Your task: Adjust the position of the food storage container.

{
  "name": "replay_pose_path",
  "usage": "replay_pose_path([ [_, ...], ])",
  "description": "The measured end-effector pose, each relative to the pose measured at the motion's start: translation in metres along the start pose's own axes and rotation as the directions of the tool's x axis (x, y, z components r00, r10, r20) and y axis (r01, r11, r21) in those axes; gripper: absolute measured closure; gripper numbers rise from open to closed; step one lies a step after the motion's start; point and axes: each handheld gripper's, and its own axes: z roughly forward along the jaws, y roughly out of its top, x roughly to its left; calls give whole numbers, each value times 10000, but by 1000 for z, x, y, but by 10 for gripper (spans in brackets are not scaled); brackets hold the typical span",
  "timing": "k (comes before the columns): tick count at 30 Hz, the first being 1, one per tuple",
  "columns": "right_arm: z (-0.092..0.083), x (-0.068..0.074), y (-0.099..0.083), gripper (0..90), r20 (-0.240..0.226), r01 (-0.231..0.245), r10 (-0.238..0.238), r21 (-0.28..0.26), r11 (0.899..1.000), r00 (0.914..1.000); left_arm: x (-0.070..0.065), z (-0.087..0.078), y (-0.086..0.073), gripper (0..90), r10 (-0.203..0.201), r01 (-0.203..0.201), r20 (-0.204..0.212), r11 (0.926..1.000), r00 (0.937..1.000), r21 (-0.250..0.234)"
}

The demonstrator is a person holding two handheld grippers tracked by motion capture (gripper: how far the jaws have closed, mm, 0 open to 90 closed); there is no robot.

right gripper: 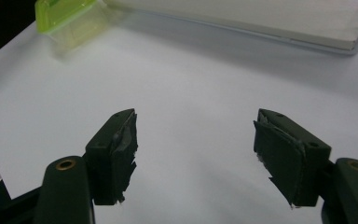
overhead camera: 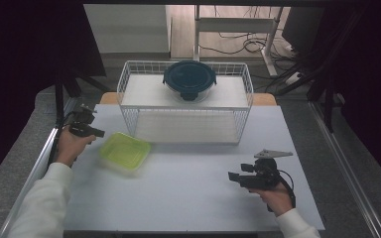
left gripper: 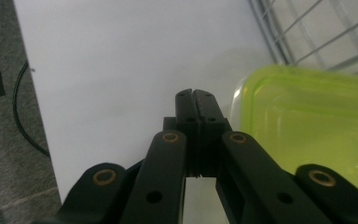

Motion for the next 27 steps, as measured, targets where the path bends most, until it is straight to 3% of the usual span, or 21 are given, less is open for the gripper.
replay_pose_path([
  [6,2,0,-1,302,-76,-82,83,80,9999,9999,-4,14,-2,900,274,-279,114,9987,9996,430],
  [13,2,-4,-2,302,-172,-421,421,24,9991,9990,-10,15,-3,900,593,-623,506,9962,9970,613],
  [20,3,-4,-3,302,-142,-466,468,124,9988,9988,-37,14,-8,900,1097,-1158,953,9914,9894,612],
  [27,5,-1,-3,303,-160,-395,399,198,9990,9991,-56,15,-13,900,1309,-1419,1440,9875,9809,692],
])
